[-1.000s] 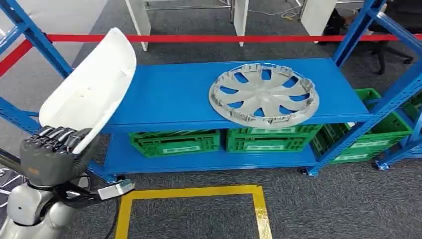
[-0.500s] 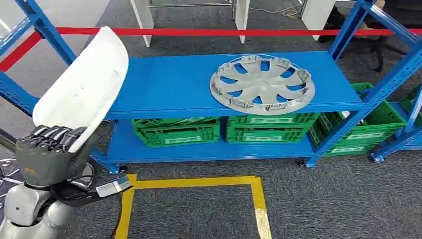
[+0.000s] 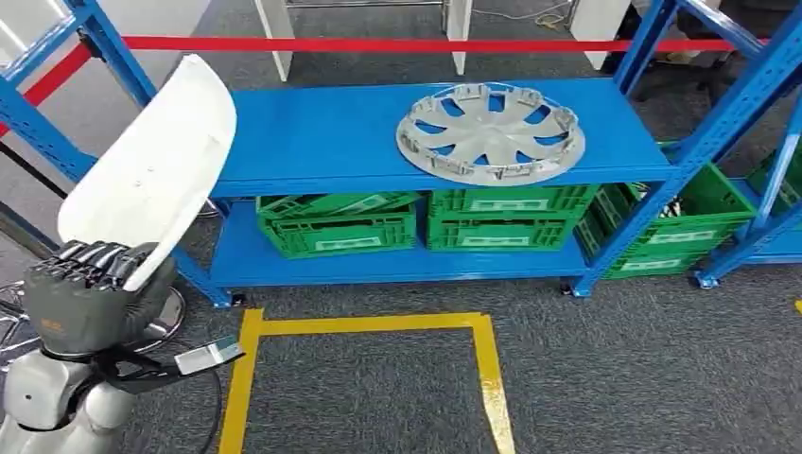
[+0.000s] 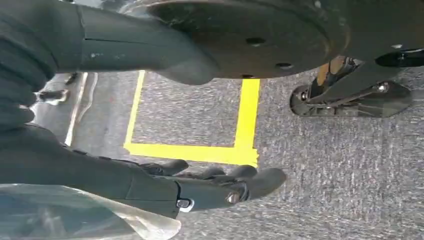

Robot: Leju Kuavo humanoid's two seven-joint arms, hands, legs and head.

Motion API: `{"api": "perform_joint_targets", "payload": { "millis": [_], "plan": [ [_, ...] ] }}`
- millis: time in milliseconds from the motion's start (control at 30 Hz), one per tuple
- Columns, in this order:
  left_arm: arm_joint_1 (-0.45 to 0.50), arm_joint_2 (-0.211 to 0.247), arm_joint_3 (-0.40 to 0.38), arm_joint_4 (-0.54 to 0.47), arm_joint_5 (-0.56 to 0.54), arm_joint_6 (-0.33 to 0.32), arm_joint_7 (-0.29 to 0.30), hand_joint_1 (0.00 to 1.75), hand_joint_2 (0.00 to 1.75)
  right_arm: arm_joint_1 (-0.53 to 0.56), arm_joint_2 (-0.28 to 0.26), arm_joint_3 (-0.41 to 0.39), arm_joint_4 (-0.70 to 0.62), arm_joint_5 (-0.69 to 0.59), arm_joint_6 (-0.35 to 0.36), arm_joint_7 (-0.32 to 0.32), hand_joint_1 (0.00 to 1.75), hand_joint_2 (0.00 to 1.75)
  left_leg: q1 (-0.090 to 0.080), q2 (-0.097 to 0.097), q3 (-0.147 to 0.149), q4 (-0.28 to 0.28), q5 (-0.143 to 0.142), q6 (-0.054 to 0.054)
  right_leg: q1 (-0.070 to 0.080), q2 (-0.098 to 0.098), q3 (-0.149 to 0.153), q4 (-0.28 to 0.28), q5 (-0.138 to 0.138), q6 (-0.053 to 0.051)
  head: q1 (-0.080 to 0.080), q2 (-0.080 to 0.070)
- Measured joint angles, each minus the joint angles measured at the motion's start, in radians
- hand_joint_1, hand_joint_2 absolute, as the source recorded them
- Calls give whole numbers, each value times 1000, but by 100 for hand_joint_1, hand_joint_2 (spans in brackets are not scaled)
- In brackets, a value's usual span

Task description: Take the parts from the cabinet and place them on the table.

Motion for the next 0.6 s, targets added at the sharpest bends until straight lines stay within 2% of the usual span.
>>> {"api": "perform_joint_targets", "payload": {
  "millis": [33, 67, 100, 133, 167, 200, 233, 267, 300, 333, 367, 400, 433, 467, 500, 533, 567, 600],
  "plan": [
    [1, 0, 2, 0, 1, 0, -6, 175, 175, 3, 2, -1, 0, -1, 0, -2, 0, 175, 1, -1, -4, 1, 7, -6, -5, -3, -10, 0, 10, -12, 1, 0],
    [1, -2, 5, 0, 3, 0, -12, 175, 175, 1, 3, -4, 2, -3, 0, -8, 0, 175, 5, -2, -13, 11, -25, -13, -6, -8, -21, 1, 21, -23, -2, 0],
    [0, -2, 8, 0, 5, 0, -22, 175, 175, 0, 4, -6, 3, -4, 0, -12, 0, 175, 5, -1, -18, 42, -85, -19, -6, -10, -33, 1, 32, -29, -3, 0],
    [-3, -3, 9, 0, 13, 0, -37, 175, 175, 0, 4, -7, 7, -7, 0, -19, 0, 175, 6, -1, -27, 110, -160, -24, -5, -12, -47, 1, 45, -33, -7, 0],
    [-7, -6, 10, 0, 19, 0, -50, 175, 175, 1, 6, -9, 10, -15, 1, -27, 0, 175, 6, -1, -37, 182, -213, -26, -4, -15, -50, 3, 56, -35, -6, 0],
    [-9, -10, 11, 0, 24, 0, -63, 175, 175, 1, 8, -14, 16, -21, 2, -34, 0, 175, 6, -1, -44, 250, -244, -27, -2, -17, -65, 4, 68, -35, -7, 0],
    [-9, -15, 11, 0, 26, 0, -71, 175, 175, 1, 10, -17, 21, -23, 3, -38, 0, 175, 5, -1, -41, 296, -241, -26, -1, -19, -83, 8, 81, -35, -6, 0],
    [-9, -19, 14, 0, 30, 0, -79, 175, 175, 1, 13, -19, 26, -24, 7, -45, 0, 175, 5, -2, -22, 300, -207, -22, 1, -20, -104, 13, 92, -35, -6, 0],
    [-9, -22, 17, 0, 33, 0, -84, 175, 175, 1, 14, -22, 30, -25, 7, -46, 0, 175, 5, -2, 13, 265, -170, -17, 3, -19, -121, 17, 101, -35, -7, 0],
    [-9, -25, 20, 0, 37, 0, -91, 175, 175, 2, 16, -26, 33, -30, 6, -47, 0, 175, 3, -2, 67, 194, -139, -8, 6, -19, -135, 20, 110, -35, -7, 0],
    [-10, -29, 25, 0, 41, 0, -100, 175, 175, 4, 19, -30, 35, -35, 5, -50, 0, 175, -1, -4, 130, 105, -130, 5, 7, -18, -142, 20, 118, -34, -7, 0],
    [-11, -33, 30, 0, 41, 0, -108, 175, 175, 7, 24, -35, 36, -40, 5, -52, 0, 175, -8, -6, 190, 19, -154, 19, 8, -18, -146, 21, 126, -31, -5, 0],
    [-14, -38, 32, 0, 42, 0, -112, 175, 175, 10, 25, -40, 40, -43, 5, -52, 0, 175, -9, -5, 225, -48, -168, 22, 9, -17, -150, 22, 135, -25, -6, 0],
    [-15, -41, 34, 0, 42, 0, -113, 175, 175, 12, 25, -42, 42, -43, 5, -52, 0, 175, -14, -5, 221, -52, -169, 21, 5, -18, -155, 19, 146, -17, -5, 0],
    [-15, -45, 35, 0, 42, 0, -113, 175, 175, 15, 26, -43, 45, -45, 5, -52, 0, 175, -17, -5, 215, -53, -164, 25, 0, -19, -161, 16, 157, -10, -8, 0],
    [-15, -47, 36, 0, 42, 0, -114, 175, 175, 19, 26, -47, 48, -45, 5, -52, 0, 175, -18, -4, 207, -62, -152, 27, 2, -18, -164, 14, 167, -2, -6, 0],
    [-15, -54, 36, 0, 42, 0, -116, 175, 175, 23, 26, -49, 51, -46, 5, -52, 0, 175, -6, 3, 197, -74, -134, 30, 2, -17, -173, 22, 151, 1, -6, 0],
    [-17, -57, 36, 0, 42, 0, -120, 175, 175, 28, 26, -53, 52, -48, 5, -52, 0, 175, -9, 4, 181, -73, -122, 39, 2, -15, -185, 45, 94, 5, -4, 0]
  ]
}}
